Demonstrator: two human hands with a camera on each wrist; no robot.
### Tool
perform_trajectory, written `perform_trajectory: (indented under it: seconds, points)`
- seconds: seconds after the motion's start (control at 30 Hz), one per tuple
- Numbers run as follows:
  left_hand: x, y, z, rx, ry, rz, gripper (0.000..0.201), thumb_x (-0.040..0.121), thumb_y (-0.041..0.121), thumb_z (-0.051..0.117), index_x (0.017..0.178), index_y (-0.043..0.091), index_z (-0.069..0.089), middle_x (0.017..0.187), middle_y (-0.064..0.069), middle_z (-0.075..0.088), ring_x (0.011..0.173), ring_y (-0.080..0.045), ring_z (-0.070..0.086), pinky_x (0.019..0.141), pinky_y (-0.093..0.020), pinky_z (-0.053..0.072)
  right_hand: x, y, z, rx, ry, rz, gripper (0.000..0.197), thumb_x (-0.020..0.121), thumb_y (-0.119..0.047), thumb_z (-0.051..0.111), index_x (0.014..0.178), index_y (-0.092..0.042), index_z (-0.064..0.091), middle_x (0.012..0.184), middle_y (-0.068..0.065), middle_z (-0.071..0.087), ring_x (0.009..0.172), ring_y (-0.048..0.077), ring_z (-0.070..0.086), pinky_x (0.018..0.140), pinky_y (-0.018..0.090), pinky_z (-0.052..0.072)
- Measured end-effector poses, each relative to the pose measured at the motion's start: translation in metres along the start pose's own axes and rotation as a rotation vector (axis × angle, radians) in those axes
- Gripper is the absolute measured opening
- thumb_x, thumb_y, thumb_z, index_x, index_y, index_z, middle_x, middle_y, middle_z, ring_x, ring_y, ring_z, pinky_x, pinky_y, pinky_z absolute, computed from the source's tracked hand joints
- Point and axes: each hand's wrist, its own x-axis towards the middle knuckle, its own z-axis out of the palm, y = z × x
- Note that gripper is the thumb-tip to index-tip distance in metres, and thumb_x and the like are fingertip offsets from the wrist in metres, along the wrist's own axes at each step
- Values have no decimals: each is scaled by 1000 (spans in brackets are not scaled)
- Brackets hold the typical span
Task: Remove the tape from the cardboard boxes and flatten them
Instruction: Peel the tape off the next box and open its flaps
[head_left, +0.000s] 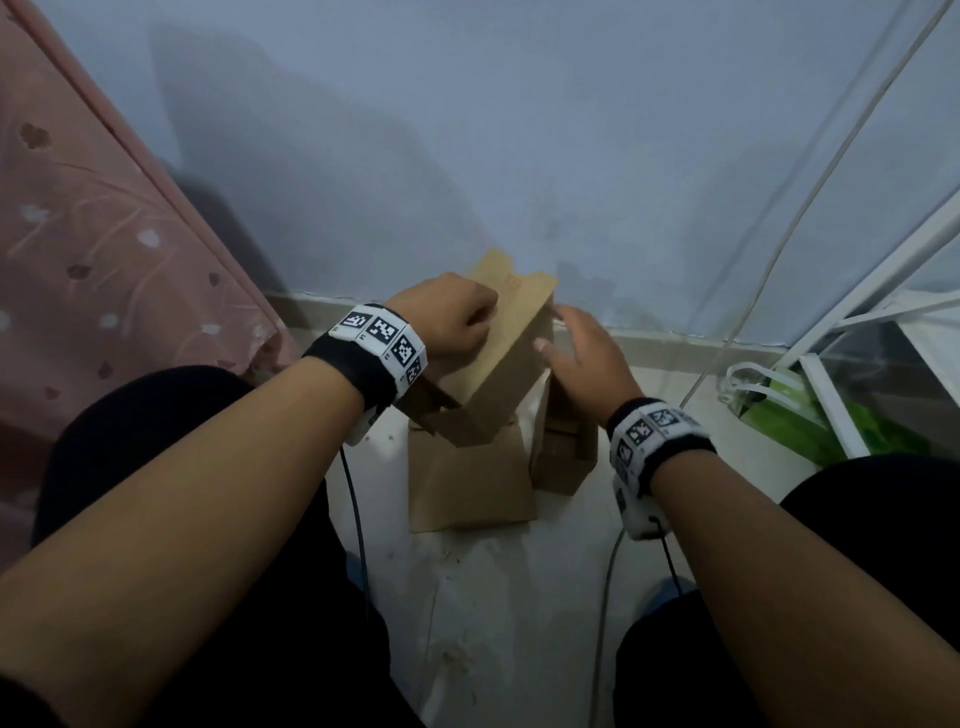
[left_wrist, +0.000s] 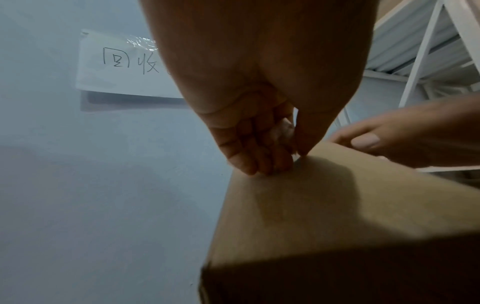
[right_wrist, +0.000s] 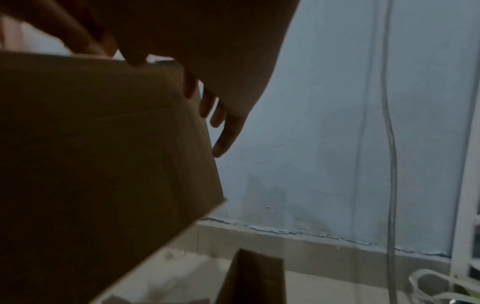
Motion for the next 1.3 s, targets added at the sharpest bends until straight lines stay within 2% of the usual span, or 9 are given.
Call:
perform_trajectory:
  seconds: [0.07, 0.17, 0.27, 0.43, 0.57, 0.83, 1.0, 1.1, 1.3]
  points:
    - [0, 2, -1, -10, -42, 33, 17, 93, 22, 53, 79, 12, 52, 70, 0, 52, 71, -27, 54, 65, -38, 45, 7, -5, -9, -38, -6, 3, 79, 90, -35, 72, 154, -15, 32, 157, 8, 36, 145, 26, 33, 117, 42, 33]
    - [-2, 8, -3, -8, -79, 94, 11, 92, 14, 53, 81, 11, 52, 75, -3, 55, 73, -26, 53, 67, -39, 44, 15, -12, -26, -300, -222, -66, 116, 77, -37, 84, 161, -24, 6, 169, 2, 2, 155, 25, 8, 118, 49, 33]
    - [-1, 14, -6, -13, -94, 138, 9, 90, 8, 51, 82, 11, 54, 79, -6, 58, 76, -26, 54, 70, -42, 45, 25, -26, -48, -403, -249, -125, 126, 72, -36, 88, 161, -32, -1, 169, -2, -9, 156, 25, -1, 115, 50, 34]
    - [0, 31, -11, -84, -16, 346, 10, 90, 20, 44, 82, 20, 49, 82, 3, 51, 73, -22, 48, 66, -38, 42, 45, -51, -60, -770, -491, -362, 115, 66, -48, 83, 160, -24, 21, 167, -2, 15, 155, 21, 7, 120, 54, 26]
    - [0, 34, -20, -46, 74, 397, 14, 90, 17, 49, 91, 10, 61, 96, -11, 61, 78, -18, 45, 67, -33, 42, 50, -53, -73, -561, -583, -302, 113, 50, -51, 89, 147, -39, 32, 137, -8, 49, 129, 18, 44, 94, 45, 52]
    - [4, 39, -25, 28, 228, 377, 6, 91, 12, 59, 93, 13, 53, 82, -11, 59, 75, -34, 59, 59, -41, 48, 43, -62, -88, -733, -500, -195, 92, 56, -65, 78, 133, -27, 44, 111, -1, 39, 106, 19, 32, 91, 42, 40]
    - [6, 47, -33, 21, 300, 311, 9, 91, 10, 62, 88, 9, 53, 79, -11, 58, 75, -33, 57, 60, -34, 37, 39, -64, -85, -576, -421, -104, 88, 58, -50, 84, 128, -19, 39, 118, 3, 38, 118, 26, 38, 91, 46, 48]
    - [5, 50, -32, 30, 306, 266, 8, 90, 9, 62, 87, 7, 55, 76, -3, 50, 73, -31, 55, 59, -36, 39, 37, -67, -83, -456, -453, -24, 90, 60, -48, 87, 128, -23, 33, 109, 4, 50, 101, 27, 56, 79, 46, 56]
    - [3, 53, -32, -17, 356, 171, 10, 91, 8, 61, 99, 3, 58, 85, -14, 63, 77, -34, 58, 65, -40, 43, 32, -74, -80, -616, -338, -73, 90, 63, -50, 79, 137, -23, 35, 117, 5, 47, 110, 27, 45, 82, 43, 42]
